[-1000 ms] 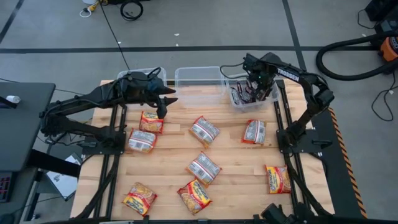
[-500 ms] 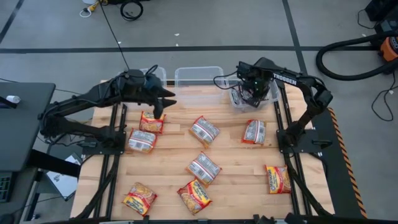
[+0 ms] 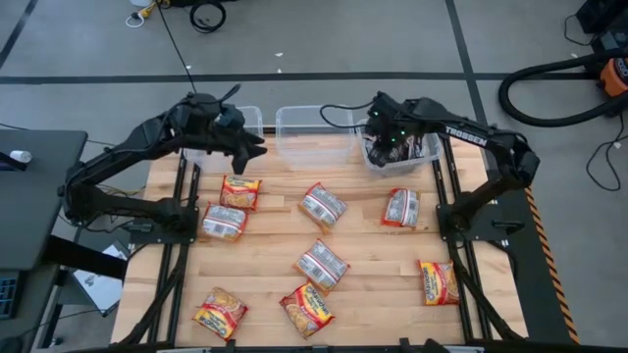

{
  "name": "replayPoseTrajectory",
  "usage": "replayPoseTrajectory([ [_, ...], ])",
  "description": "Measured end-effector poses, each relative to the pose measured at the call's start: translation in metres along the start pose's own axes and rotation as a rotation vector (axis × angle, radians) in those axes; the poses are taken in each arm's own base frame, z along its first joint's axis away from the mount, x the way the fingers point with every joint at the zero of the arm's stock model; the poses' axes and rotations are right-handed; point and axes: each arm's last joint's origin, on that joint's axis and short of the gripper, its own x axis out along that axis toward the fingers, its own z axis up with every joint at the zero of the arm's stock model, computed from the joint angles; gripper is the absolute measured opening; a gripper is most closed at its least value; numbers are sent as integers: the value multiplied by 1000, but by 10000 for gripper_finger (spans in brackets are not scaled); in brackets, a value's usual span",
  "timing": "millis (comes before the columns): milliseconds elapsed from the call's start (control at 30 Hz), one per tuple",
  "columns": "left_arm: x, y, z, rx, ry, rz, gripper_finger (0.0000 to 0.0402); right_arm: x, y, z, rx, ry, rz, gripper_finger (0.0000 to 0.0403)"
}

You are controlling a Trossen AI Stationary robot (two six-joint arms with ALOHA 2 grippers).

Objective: Sort Maruchan noodles
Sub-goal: Adjust the noodles on the right transparent bin

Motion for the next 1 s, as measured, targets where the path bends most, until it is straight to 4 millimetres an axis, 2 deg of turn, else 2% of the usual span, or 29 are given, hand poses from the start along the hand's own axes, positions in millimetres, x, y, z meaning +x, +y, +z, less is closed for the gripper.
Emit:
replayPoseTrajectory([
  [100,-4,-2,5,16,-31,-4,180,10,2,8,36,-23,19,128],
  [167,-4,-2,6,18,-34,-5,180,21,0,10,1,7,57,128],
  [333,-4,-6,4,28,-24,-18,180,36,-9,15,-326,2,100,128],
  [500,-5,-13,1,40,-5,-47,180,37,-27,16,-508,-63,176,128],
  [667,-4,-19,0,46,1,-59,180,46,-38,7,-539,-48,182,128],
  [800,-4,-21,0,48,-12,-21,180,60,-36,-1,-576,-37,194,128],
  [900,-4,-21,1,27,-22,-11,180,69,-33,-2,-557,-41,121,135],
  [1000,-4,-21,2,14,-32,-13,180,70,-34,-3,-524,-29,104,154],
])
